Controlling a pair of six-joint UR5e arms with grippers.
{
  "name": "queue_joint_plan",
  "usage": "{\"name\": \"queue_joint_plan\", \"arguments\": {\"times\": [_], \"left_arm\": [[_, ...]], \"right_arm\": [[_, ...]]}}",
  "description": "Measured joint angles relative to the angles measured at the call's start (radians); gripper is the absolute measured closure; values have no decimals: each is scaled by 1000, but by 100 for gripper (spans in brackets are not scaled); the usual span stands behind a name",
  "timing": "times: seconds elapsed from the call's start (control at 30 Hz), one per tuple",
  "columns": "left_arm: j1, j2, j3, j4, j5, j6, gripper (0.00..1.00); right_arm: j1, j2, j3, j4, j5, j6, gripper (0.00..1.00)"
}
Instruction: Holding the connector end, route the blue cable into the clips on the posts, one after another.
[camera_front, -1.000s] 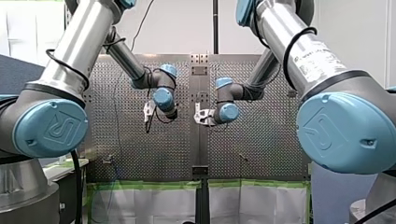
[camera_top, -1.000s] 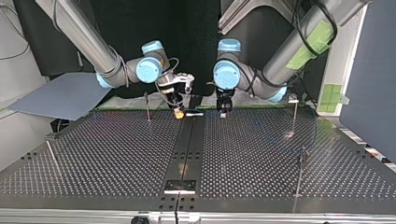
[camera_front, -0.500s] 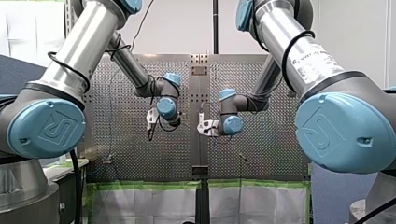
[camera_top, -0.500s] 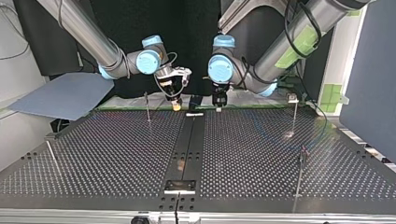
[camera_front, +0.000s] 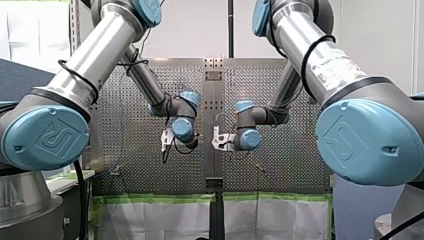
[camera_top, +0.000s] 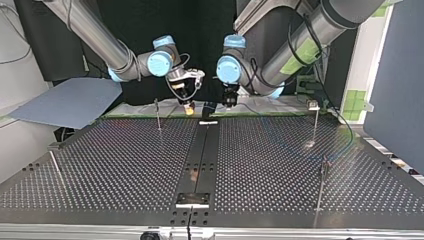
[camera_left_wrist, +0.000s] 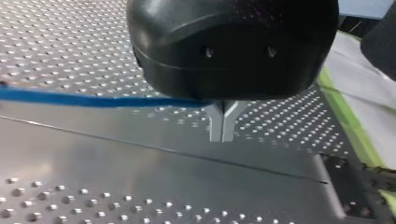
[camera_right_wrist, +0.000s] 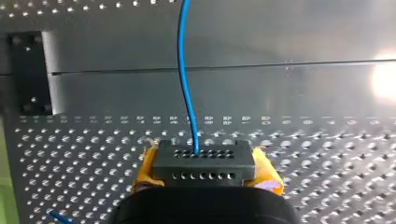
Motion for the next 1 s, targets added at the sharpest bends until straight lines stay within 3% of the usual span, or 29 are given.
{"name": "queue_joint_plan", "arguments": {"times": [0.1,0.3,0.6,0.8,1.0], "left_arm": [[-3,-7,0,8,-3,-6,100],[-11,-9,-16,32,-7,-9,100],[-22,-10,-42,78,-8,-24,100],[-26,-32,-45,90,-5,-30,100],[-45,-91,-45,144,4,-40,100]], "right_arm": [[0,28,13,-24,0,0,100],[-5,59,51,-87,-3,18,100],[-7,129,58,-162,5,13,100],[-9,184,58,-183,19,12,100],[-12,199,58,-192,25,10,100]]}}
